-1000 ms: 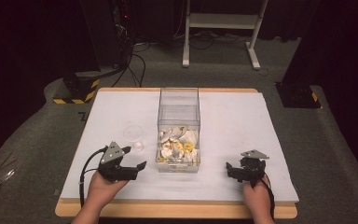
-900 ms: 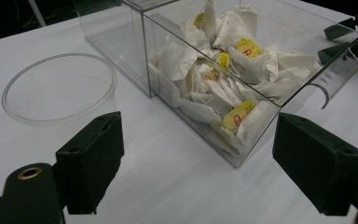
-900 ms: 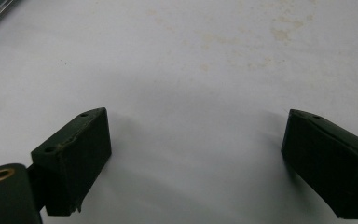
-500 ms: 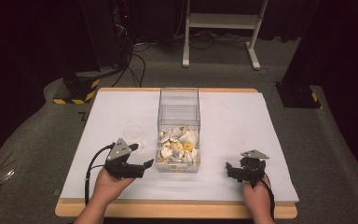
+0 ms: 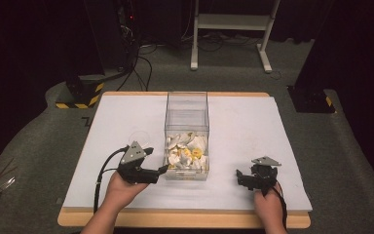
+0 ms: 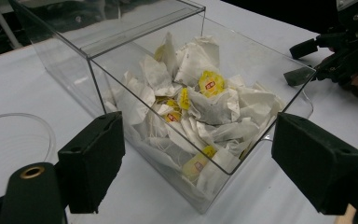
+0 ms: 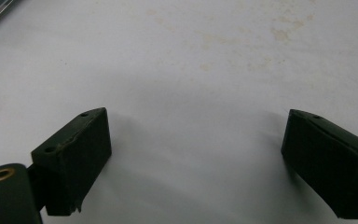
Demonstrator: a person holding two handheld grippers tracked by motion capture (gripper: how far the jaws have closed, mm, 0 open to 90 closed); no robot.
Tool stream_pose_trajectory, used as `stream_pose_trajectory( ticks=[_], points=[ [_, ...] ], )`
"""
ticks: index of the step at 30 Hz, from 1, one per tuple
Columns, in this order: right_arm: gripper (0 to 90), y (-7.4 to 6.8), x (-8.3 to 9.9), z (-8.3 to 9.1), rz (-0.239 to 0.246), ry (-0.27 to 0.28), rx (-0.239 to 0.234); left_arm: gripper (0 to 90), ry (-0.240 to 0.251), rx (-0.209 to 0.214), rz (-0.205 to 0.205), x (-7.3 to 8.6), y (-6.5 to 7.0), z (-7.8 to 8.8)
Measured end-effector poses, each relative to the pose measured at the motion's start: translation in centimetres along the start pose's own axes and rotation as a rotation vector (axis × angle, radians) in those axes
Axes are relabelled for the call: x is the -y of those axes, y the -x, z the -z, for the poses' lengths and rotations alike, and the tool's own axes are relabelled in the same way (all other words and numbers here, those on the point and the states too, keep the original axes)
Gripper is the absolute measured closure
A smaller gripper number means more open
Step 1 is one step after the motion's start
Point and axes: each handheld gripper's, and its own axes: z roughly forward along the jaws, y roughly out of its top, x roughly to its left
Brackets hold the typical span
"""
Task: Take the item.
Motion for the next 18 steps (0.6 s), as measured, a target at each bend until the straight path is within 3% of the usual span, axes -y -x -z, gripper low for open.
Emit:
stream_pose_trajectory(
  ticks=[18],
  points=[
    [8.1,0.0,0.0,0.0,0.0,0.0,0.0,20.5,-0.012,0.056,-0.004,-1.2,0.6,-1.9]
  ],
)
